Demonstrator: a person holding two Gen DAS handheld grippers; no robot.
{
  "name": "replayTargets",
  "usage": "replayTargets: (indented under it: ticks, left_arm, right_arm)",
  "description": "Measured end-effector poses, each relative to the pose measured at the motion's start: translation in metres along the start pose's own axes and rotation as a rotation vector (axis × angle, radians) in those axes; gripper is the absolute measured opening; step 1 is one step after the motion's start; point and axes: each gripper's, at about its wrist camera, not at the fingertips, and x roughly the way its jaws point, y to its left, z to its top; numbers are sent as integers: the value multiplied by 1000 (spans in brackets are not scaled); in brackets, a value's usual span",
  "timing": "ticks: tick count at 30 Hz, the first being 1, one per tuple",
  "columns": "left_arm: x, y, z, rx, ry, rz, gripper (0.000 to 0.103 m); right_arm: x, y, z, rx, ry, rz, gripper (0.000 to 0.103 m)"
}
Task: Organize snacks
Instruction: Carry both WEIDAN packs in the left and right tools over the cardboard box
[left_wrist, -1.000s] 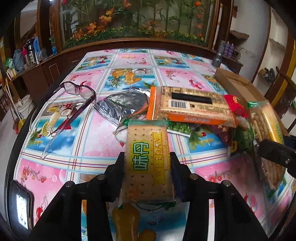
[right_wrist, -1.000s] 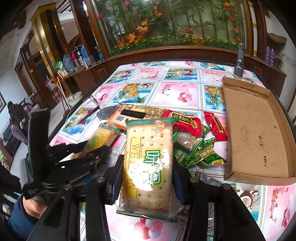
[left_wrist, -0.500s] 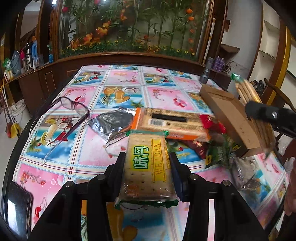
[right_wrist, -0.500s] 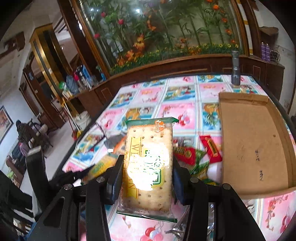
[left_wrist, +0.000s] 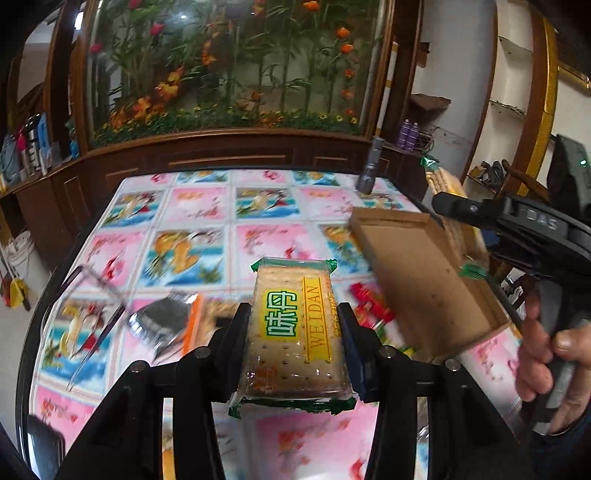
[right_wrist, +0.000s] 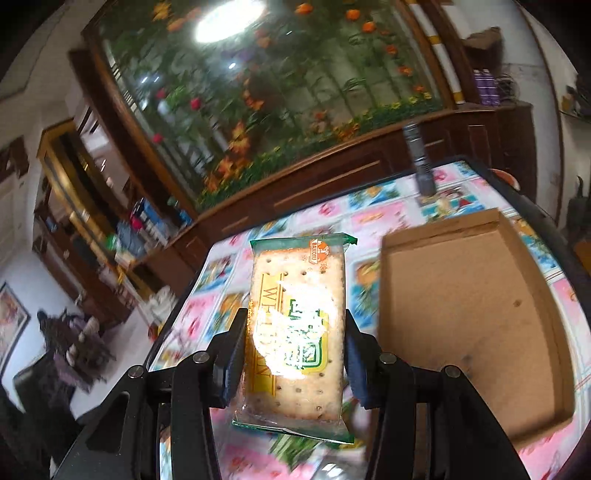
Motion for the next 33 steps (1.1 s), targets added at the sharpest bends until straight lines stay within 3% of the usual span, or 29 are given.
replayTargets:
  ticks: [8, 15, 25, 33]
  left_arm:
    - [46, -58, 50, 19, 35, -56, 45]
    - [117, -118, 71, 23, 90, -119, 45]
    - [206, -160, 65, 44, 209, -98, 45]
    - [218, -168, 58, 76, 244, -64, 45]
  right_arm:
    - [18, -88, 48, 123, -60, -77, 50]
    - [19, -167, 53, 256, -38, -92, 50]
    - [36, -189, 48, 249, 18, -147, 50]
    - [53, -193, 38, 271, 92, -171, 50]
